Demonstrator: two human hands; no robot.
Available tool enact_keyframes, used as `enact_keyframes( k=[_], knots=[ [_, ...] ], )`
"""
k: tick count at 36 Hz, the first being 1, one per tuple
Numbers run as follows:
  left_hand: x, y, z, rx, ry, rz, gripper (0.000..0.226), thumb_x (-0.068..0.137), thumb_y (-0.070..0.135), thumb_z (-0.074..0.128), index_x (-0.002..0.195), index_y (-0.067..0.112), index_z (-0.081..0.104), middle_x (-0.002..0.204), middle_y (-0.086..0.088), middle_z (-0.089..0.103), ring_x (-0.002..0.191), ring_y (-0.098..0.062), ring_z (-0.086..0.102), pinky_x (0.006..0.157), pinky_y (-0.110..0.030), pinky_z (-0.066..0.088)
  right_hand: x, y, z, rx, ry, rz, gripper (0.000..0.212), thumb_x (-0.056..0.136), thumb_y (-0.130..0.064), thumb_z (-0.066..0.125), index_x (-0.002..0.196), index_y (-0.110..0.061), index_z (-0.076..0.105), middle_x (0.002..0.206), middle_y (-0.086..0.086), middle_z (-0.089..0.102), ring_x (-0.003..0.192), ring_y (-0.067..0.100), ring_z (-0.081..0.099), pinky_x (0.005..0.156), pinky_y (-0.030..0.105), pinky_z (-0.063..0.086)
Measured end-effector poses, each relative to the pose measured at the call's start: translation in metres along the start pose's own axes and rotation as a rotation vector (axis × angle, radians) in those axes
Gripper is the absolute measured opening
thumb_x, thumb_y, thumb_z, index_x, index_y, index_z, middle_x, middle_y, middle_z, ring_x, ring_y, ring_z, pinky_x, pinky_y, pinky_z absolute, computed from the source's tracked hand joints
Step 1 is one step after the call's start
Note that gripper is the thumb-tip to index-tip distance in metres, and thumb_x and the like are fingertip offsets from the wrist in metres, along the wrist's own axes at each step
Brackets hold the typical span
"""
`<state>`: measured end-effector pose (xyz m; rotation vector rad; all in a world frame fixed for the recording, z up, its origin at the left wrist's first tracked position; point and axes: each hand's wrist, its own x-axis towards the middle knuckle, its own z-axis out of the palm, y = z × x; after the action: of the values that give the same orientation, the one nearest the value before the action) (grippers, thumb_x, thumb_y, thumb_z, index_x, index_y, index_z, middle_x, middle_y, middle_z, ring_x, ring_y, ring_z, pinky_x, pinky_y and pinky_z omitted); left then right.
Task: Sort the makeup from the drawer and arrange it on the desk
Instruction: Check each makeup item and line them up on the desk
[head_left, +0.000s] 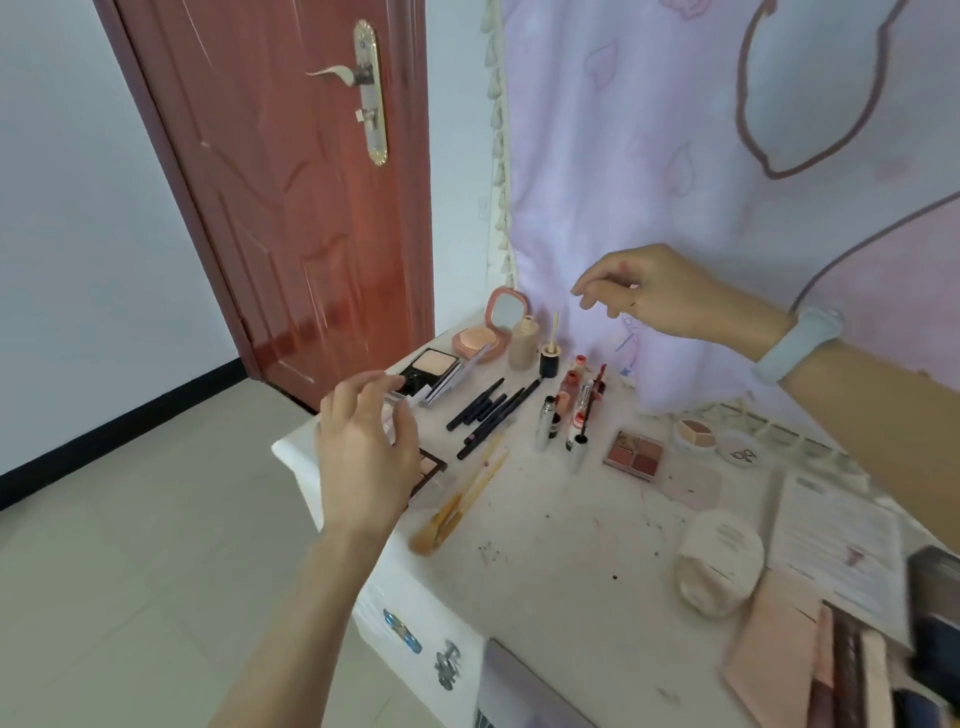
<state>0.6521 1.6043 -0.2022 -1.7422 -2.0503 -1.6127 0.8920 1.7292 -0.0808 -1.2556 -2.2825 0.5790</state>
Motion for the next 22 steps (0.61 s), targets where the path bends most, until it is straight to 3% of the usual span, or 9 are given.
enact_keyframes(
  k=[4,7,10,12,14,17,19,22],
  knots=[
    [-0.022,0.043,0.023,-0.057,-0.108,0.169,0.024,0.086,0.004,0.056,0.108,0.004,0.065,0.112,-0.01,0.06,0.105,-0.031,0.055,0.09,-0.045,0.045,-0.051,0.02,0.005,0.008,0.008,0.073,0.018,0.093,-0.015,0.053,0.089,-0.028,0.065,0.087,-0.007,0.069,0.06,-0.005,0.058,0.063,0.006,0.044],
    [-0.044,0.065,0.044,-0.114,-0.224,0.245,0.026,0.085,0.005,0.056,0.109,0.004,0.064,0.114,-0.011,0.061,0.107,-0.03,0.056,0.09,-0.045,0.047,-0.086,0.04,0.009,-0.024,-0.009,0.159,0.012,0.091,-0.018,0.057,0.092,-0.021,0.068,0.094,-0.002,0.07,0.075,0.008,0.063,0.074,0.016,0.049],
    [-0.068,0.075,0.067,-0.097,-0.367,0.285,0.027,0.087,0.007,0.056,0.113,0.004,0.063,0.117,-0.012,0.06,0.11,-0.032,0.055,0.091,-0.047,0.046,-0.119,0.059,0.017,-0.079,-0.076,0.219,0.012,0.091,-0.021,0.058,0.098,-0.023,0.067,0.101,-0.005,0.067,0.079,0.002,0.059,0.069,0.005,0.042],
    [-0.084,0.077,0.084,-0.042,-0.461,0.274,0.029,0.09,0.013,0.054,0.118,0.009,0.06,0.123,-0.008,0.057,0.115,-0.029,0.051,0.094,-0.045,0.042,-0.14,0.072,0.024,-0.125,-0.16,0.25,0.013,0.091,-0.026,0.058,0.103,-0.029,0.063,0.109,-0.009,0.063,0.091,0.005,0.058,0.073,0.008,0.039],
    [-0.099,0.073,0.098,0.021,-0.526,0.249,0.032,0.093,0.021,0.049,0.124,0.016,0.055,0.13,-0.001,0.052,0.121,-0.022,0.044,0.099,-0.038,0.033,-0.157,0.083,0.033,-0.18,-0.246,0.28,0.027,0.089,-0.036,0.058,0.116,-0.033,0.056,0.127,-0.008,0.053,0.107,0.008,0.051,0.087,0.017,0.037],
    [-0.116,0.061,0.112,0.117,-0.562,0.239,0.033,0.094,0.026,0.044,0.126,0.022,0.052,0.133,0.005,0.048,0.125,-0.016,0.038,0.103,-0.032,0.023,-0.171,0.095,0.044,-0.341,-0.37,0.334,0.067,0.081,-0.056,0.059,0.139,-0.033,0.036,0.145,-0.002,0.036,0.13,0.018,0.035,0.105,0.032,0.031],
    [-0.122,0.054,0.116,0.176,-0.559,0.269,0.031,0.094,0.027,0.043,0.123,0.023,0.056,0.132,0.006,0.049,0.126,-0.014,0.037,0.103,-0.029,0.019,-0.174,0.099,0.051,-0.4,-0.407,0.361,0.078,0.076,-0.061,0.06,0.143,-0.034,0.028,0.146,0.001,0.035,0.131,0.022,0.033,0.104,0.035,0.032],
    [-0.123,0.052,0.118,0.154,-0.543,0.268,0.029,0.092,0.027,0.048,0.117,0.022,0.06,0.13,0.004,0.051,0.124,-0.014,0.04,0.102,-0.029,0.019,-0.175,0.104,0.055,-0.318,-0.4,0.392,0.08,0.074,-0.06,0.063,0.142,-0.034,0.029,0.135,0.001,0.041,0.125,0.021,0.038,0.094,0.029,0.033]
  ],
)
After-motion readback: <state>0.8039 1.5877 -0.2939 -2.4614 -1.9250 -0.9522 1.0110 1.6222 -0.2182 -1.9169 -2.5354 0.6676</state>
